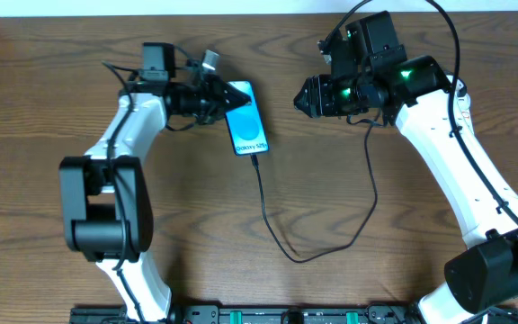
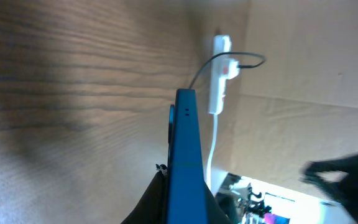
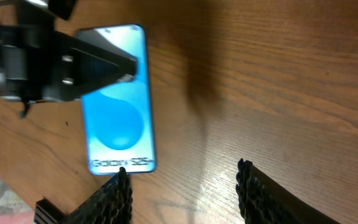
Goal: Plug charger to phone and switch on socket
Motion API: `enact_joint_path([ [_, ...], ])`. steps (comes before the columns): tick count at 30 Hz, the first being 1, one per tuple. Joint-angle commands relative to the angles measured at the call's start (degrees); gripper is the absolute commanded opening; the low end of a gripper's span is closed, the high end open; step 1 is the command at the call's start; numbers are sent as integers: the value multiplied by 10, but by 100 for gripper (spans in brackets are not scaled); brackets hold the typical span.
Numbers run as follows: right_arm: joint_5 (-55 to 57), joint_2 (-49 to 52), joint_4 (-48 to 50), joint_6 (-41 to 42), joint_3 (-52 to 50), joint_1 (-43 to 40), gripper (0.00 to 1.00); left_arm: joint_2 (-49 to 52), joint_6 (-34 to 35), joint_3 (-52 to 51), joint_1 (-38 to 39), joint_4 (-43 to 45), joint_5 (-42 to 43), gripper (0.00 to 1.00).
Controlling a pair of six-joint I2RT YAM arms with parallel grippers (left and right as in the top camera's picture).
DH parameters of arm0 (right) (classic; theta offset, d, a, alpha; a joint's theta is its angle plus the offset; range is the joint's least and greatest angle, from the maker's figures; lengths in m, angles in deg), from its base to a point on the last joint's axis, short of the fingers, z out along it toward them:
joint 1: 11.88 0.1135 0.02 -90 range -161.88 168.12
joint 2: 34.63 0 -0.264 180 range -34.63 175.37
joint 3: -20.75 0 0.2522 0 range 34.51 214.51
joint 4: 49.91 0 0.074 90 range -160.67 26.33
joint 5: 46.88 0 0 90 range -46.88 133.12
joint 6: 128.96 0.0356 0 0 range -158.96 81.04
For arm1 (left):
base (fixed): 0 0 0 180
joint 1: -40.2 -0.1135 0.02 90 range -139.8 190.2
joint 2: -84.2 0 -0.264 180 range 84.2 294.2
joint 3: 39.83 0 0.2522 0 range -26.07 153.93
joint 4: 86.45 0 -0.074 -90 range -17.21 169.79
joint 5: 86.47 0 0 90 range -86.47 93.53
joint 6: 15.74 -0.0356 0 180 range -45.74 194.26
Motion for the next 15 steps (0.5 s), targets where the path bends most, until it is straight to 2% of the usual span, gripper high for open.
enact_joint_path([
  [1, 8, -12, -5, -10, 5, -2, 54, 35, -34, 6, 10, 4, -13, 7],
  [15, 24, -12, -24, -12, 5, -2, 53, 134, -33, 6, 9, 45, -16, 7],
])
